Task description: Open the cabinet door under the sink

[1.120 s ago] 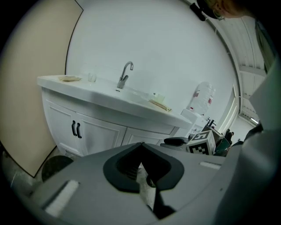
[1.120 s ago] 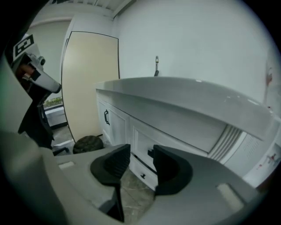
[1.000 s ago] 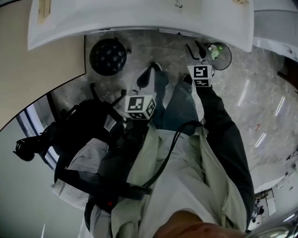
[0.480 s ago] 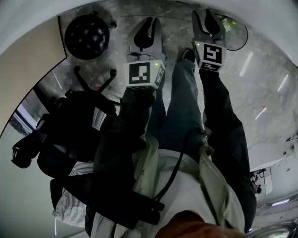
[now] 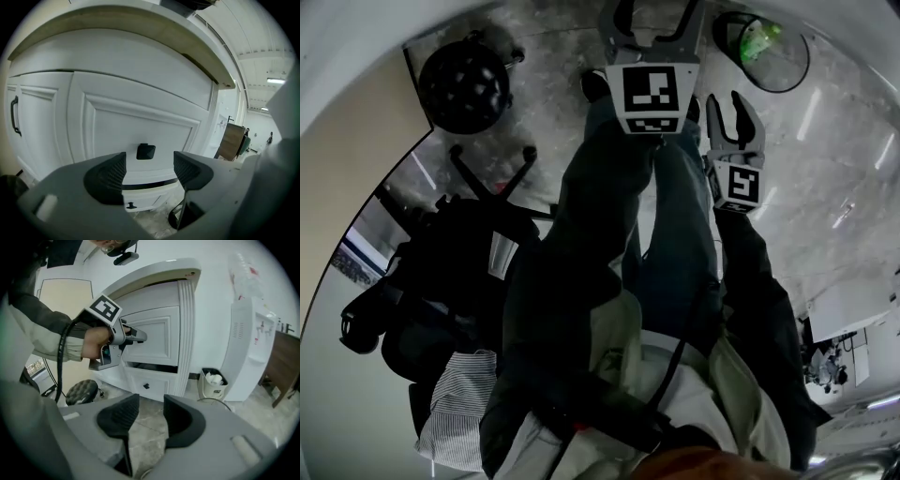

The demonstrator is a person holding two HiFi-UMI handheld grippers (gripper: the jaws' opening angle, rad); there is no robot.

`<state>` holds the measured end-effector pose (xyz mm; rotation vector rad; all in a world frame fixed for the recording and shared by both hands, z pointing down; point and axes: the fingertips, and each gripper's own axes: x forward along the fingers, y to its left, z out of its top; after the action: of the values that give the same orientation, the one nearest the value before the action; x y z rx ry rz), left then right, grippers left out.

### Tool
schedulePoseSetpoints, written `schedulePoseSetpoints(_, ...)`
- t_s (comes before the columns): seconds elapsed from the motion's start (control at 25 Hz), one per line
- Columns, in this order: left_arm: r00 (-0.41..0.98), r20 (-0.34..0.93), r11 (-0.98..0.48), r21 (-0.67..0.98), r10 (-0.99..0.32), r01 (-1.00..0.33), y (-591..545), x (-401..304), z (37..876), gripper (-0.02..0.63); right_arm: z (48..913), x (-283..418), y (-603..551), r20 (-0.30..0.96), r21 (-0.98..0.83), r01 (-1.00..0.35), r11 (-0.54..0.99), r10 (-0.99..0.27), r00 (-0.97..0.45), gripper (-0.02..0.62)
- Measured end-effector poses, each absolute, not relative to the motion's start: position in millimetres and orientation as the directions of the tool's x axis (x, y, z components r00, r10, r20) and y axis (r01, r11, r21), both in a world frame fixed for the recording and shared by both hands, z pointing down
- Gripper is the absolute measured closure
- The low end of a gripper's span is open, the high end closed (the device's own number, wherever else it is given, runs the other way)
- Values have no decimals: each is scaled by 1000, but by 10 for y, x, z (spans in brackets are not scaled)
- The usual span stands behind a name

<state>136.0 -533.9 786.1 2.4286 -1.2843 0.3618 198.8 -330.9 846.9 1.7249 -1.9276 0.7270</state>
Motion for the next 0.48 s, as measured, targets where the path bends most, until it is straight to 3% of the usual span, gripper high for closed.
schedulePoseSetpoints(0.16, 506, 383, -510, 100, -773, -854, -5393, 1395, 7836, 341, 8307, 2198, -3128, 625, -133, -991, 11, -775, -92, 442)
schedulePoseSetpoints(0.28, 485, 379, -502, 60, -788, -863, -5460, 1399, 7834, 407, 8269, 2375, -3129, 628, -106, -993, -41, -778, -35, 541)
schedulePoseSetpoints(0.48, 450, 397, -473, 43, -800, -880, -5558, 1419, 7887, 414, 8221, 2462, -3178, 598, -130, -991, -26, -799, -57, 594)
